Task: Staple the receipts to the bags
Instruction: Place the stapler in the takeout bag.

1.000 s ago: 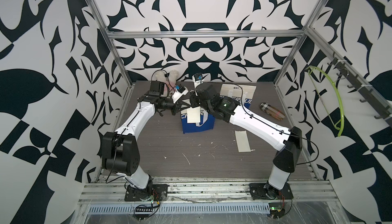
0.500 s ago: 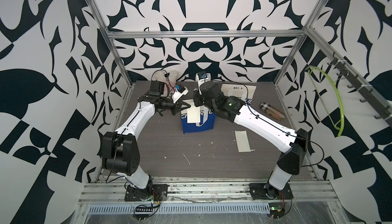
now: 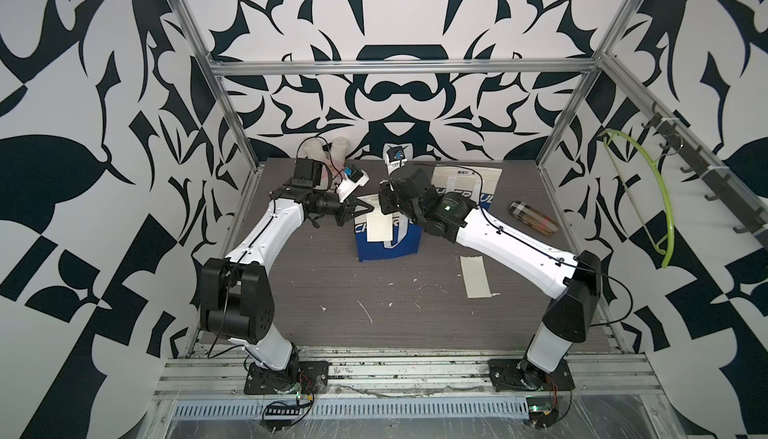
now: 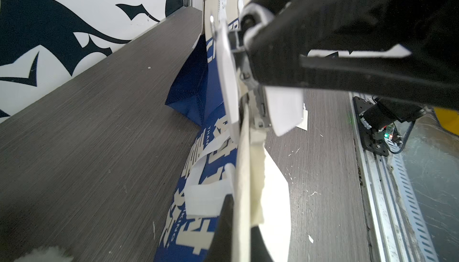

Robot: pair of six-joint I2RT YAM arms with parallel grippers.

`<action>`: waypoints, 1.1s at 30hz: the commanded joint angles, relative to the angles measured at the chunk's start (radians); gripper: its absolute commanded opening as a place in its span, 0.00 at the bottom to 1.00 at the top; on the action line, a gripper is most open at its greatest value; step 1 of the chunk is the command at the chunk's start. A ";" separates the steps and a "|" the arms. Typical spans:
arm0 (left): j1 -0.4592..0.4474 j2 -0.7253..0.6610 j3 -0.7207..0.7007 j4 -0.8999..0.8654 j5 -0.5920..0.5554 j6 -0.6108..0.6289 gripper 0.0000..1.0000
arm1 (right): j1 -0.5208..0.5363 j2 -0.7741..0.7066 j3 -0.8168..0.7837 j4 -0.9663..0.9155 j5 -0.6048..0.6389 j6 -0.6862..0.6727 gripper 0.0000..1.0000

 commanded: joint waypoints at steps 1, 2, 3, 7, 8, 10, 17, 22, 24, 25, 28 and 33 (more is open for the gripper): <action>0.003 0.022 0.026 -0.033 -0.012 -0.007 0.00 | 0.005 -0.030 -0.018 0.022 0.023 0.015 0.00; 0.003 0.023 0.027 -0.033 -0.012 -0.009 0.00 | 0.004 -0.033 -0.030 0.033 0.026 0.022 0.00; 0.003 0.024 0.028 -0.035 -0.011 -0.009 0.00 | 0.004 -0.036 -0.044 0.046 0.028 0.027 0.00; 0.003 0.025 0.030 -0.037 -0.011 -0.009 0.00 | 0.004 -0.040 -0.065 0.067 0.034 0.024 0.00; 0.003 0.026 0.029 -0.035 -0.011 -0.008 0.00 | 0.004 -0.035 -0.067 0.067 0.037 0.020 0.00; 0.003 0.024 0.031 -0.035 -0.010 -0.009 0.00 | 0.004 -0.023 -0.063 0.057 0.029 0.018 0.00; 0.003 0.019 0.033 -0.038 -0.024 -0.008 0.00 | -0.003 -0.018 -0.045 0.027 -0.030 0.046 0.00; 0.003 0.022 0.034 -0.029 -0.036 -0.014 0.00 | -0.032 -0.019 0.004 -0.066 -0.147 0.082 0.04; 0.003 0.023 0.034 -0.019 -0.034 -0.022 0.00 | -0.033 -0.002 0.010 -0.099 -0.151 0.078 0.05; 0.003 0.024 0.036 -0.015 -0.034 -0.027 0.00 | -0.034 0.007 0.002 -0.103 -0.153 0.082 0.06; 0.003 0.026 0.040 -0.014 -0.031 -0.031 0.00 | -0.036 0.030 -0.009 -0.096 -0.184 0.118 0.08; 0.003 0.025 0.034 -0.012 -0.036 -0.033 0.00 | -0.036 0.048 0.032 -0.091 -0.237 0.216 0.07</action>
